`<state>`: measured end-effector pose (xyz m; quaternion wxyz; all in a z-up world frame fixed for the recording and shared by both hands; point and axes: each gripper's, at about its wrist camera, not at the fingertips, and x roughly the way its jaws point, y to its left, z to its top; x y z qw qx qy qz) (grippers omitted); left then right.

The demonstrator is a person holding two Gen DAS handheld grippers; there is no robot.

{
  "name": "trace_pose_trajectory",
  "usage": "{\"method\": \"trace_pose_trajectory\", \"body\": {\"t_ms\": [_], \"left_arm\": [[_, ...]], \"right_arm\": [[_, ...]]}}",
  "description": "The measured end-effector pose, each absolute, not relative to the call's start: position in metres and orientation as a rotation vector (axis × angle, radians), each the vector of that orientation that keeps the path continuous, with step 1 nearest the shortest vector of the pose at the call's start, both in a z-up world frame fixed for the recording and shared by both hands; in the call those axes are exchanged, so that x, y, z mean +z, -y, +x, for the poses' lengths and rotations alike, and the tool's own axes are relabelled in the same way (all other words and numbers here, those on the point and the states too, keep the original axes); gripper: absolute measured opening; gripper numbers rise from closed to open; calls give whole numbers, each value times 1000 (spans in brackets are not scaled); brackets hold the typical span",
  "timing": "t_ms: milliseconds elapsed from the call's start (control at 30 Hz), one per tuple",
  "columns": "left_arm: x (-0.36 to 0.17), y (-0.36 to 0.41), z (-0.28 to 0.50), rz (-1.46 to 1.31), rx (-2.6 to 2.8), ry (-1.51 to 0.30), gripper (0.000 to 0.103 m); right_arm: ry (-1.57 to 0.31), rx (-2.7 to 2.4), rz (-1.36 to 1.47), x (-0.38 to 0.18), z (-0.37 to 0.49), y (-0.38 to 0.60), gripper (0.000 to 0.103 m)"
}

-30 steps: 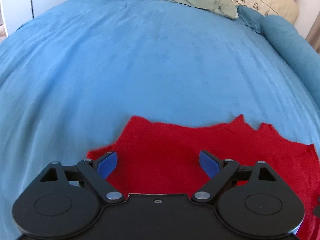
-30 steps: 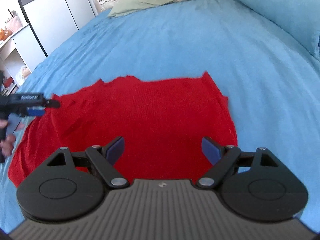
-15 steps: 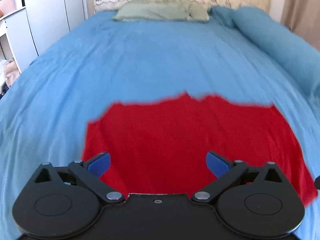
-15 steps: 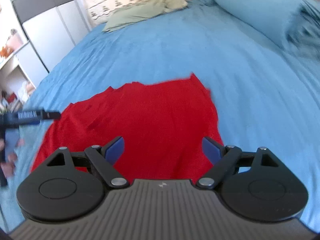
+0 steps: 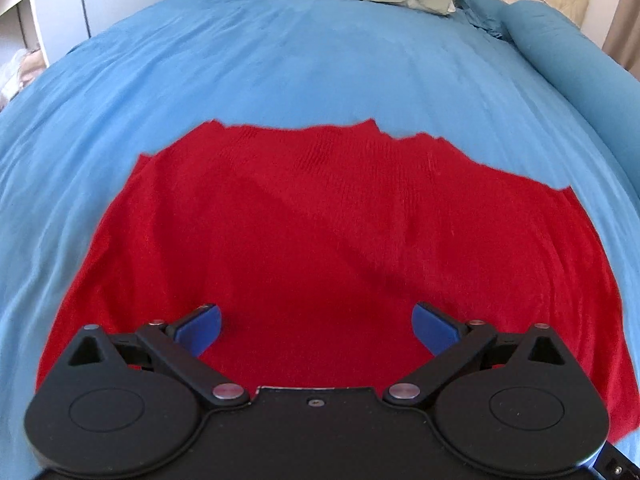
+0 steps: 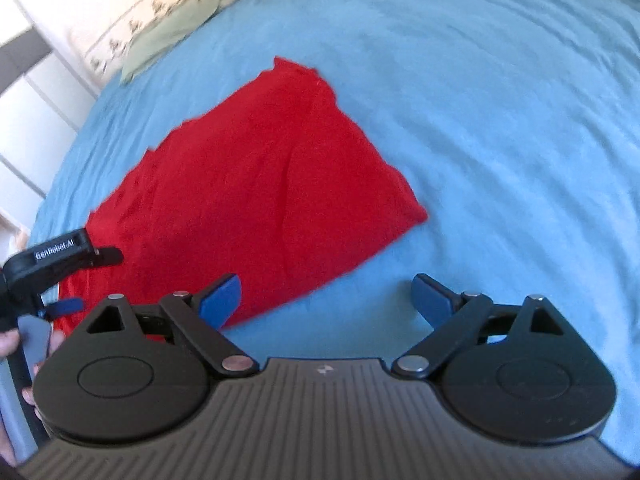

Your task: Fold small clothes

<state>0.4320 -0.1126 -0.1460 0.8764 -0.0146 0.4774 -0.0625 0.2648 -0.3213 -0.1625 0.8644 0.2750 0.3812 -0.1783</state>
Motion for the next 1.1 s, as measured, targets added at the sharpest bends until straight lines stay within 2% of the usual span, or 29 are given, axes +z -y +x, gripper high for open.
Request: {"method": "trace_pose_trajectory", "body": {"t_ms": [133,300,500,567,600,633,700,800,967,1100], "left_arm": [[-150,114,458,-46,-123,-1009,103],[-166,124,477,36,-93,-1074,103],[-164,128,463,75,-99,-1077,103],[-165,129,457,100,-110,-1068,103],[-167,131,456,125,-117,-1063,103],[-168,132,456,141,-121,-1062,103],[-169,134,458,158,-122,-1079,103],[-171,137,467,181,-128,-1125,103],[-163,127,487,146,-177,-1224,102],[-129,74,486,29,-185,-1177,100]], "right_arm": [[-764,-380,567,-167,278,325,102],[-753,-416,606,-171,286,336,88],[-732,-476,724,-174,285,346,79],[-730,-502,754,-175,285,349,71],[-731,-514,763,-174,285,351,62],[-735,-525,770,-174,285,352,44],[-752,-537,774,-172,289,355,27],[-757,-525,739,-159,295,352,24],[-677,-401,628,-107,320,321,23],[-607,-243,546,-62,359,284,22]]}}
